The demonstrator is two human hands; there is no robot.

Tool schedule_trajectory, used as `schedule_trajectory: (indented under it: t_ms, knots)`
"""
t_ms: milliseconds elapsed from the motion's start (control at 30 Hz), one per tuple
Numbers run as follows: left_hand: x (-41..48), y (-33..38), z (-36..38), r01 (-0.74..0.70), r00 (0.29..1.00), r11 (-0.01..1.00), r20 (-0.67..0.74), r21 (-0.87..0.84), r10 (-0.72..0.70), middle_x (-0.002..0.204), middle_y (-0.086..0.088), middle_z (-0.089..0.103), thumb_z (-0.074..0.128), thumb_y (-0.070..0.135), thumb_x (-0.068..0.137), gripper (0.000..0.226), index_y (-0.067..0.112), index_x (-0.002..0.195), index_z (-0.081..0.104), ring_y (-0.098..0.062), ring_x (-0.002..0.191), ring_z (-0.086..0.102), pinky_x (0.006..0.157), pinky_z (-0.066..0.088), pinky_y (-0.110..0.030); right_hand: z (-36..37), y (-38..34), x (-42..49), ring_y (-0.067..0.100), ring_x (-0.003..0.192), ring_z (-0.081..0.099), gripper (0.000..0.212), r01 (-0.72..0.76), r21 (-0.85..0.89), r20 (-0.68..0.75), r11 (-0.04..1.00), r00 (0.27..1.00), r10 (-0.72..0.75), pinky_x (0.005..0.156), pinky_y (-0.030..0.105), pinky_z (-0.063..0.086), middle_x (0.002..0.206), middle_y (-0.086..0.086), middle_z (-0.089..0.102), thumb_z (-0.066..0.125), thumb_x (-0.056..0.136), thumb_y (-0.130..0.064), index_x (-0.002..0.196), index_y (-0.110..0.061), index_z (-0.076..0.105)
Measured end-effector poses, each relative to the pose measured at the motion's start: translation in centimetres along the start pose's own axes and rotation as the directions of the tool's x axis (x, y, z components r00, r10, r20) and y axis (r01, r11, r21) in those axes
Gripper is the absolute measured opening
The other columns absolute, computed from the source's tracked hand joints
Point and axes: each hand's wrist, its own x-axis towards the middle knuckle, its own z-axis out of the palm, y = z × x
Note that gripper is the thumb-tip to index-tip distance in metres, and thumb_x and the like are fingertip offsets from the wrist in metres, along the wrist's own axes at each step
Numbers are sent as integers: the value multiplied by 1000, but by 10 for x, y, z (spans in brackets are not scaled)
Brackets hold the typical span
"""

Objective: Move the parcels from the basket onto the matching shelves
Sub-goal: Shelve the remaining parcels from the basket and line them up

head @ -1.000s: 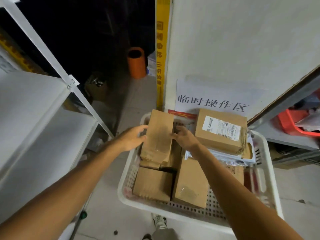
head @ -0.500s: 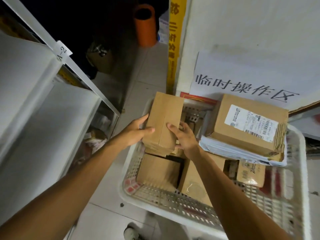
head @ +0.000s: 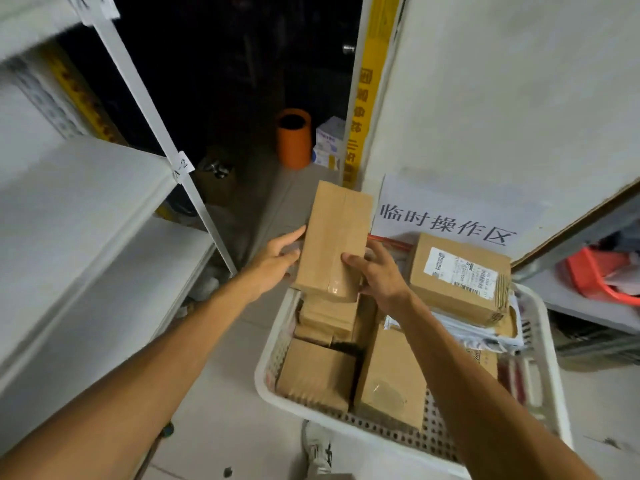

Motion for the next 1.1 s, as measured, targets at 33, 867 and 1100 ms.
schedule_trajectory:
  t_ms: [33, 867, 1100]
  knots:
    - [-8, 8, -9, -61, 998, 998, -30, 12, 61, 149, 4, 36, 46, 14, 99, 48, 38, 140, 40, -13, 129, 40, 104, 41, -38, 6, -13, -8, 26, 111, 58, 45, 38, -7, 13, 999, 999, -38, 86, 52, 54, 120, 6, 59, 65, 90, -19, 130, -17, 45]
    - [-264, 28, -205, -352, 819, 929, -518, -115, 246, 140, 5, 30, 88, 37, 57, 104, 46, 143, 30, -31, 128, 44, 93, 50, -54, 244, -105, -134, 22, 121, 48, 59, 507, -280, 345, 815, 845, -408, 107, 43, 39, 128, 7, 50, 58, 95, -25, 149, -25, 35]
    - [-288, 36, -242, -377, 610, 926, -760, -31, 223, 136, -1, 30, 84, 21, 68, 105, 39, 148, 18, -26, 122, 48, 89, 54, -45, 305, -130, -142, 4, 107, 54, 80, 592, -100, 607, 800, 673, -422, 77, 17, 52, 116, -23, 53, 76, 72, -49, 142, -36, 39]
